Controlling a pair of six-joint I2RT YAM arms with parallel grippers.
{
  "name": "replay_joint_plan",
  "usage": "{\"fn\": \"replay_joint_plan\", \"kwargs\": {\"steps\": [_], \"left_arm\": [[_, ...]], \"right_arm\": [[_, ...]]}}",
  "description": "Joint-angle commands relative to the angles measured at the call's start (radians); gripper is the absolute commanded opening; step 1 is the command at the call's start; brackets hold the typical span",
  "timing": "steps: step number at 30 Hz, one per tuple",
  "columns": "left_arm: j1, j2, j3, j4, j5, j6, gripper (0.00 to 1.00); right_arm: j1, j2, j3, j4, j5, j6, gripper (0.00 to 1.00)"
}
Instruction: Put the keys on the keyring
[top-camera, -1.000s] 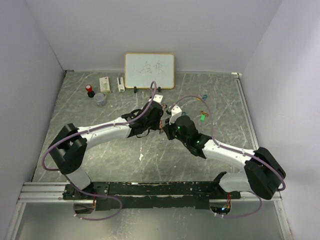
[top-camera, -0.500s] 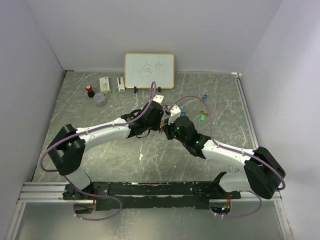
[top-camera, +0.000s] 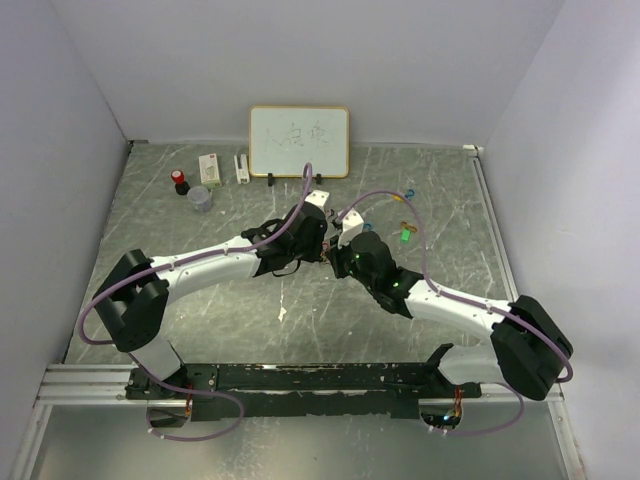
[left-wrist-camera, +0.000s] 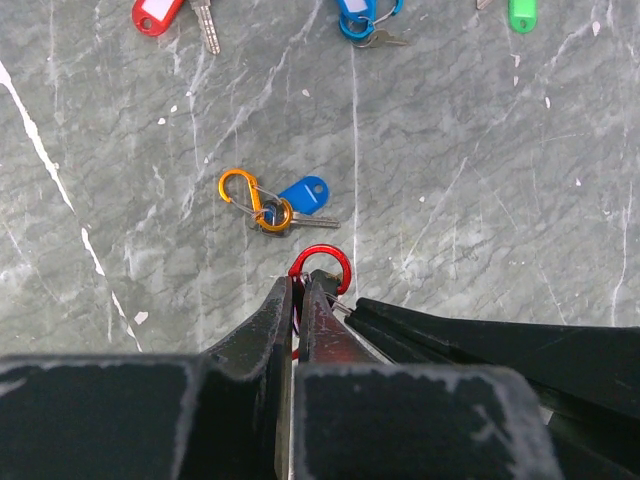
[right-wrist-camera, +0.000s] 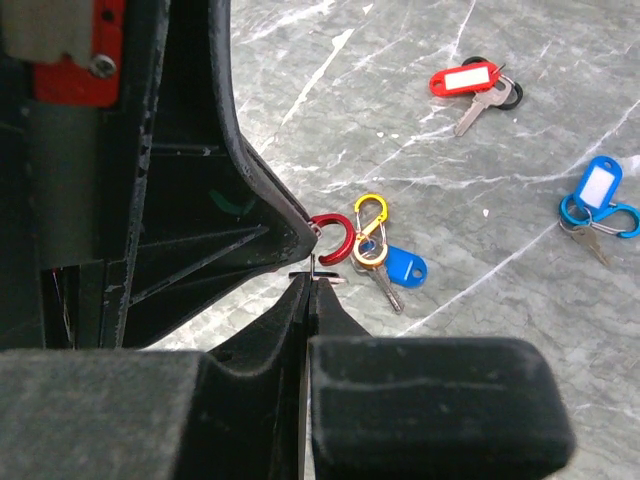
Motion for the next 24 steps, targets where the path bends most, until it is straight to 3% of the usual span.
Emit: {"fn": "replay_joint_plan", "kwargs": {"steps": [1,24], "left_arm": [[-0.008,-0.014,0.008,-0.009,0.013,0.016,0.07],[-0.008,-0.022,-0.014,-0.018,0.039,0.042,0.07]], "right_arm": [[0.006,-0.027,0.026,0.016,0.02,-0.018,0.0],[0.006,-0.042,0.017,0.008,0.087,-0.027,0.0]]}}
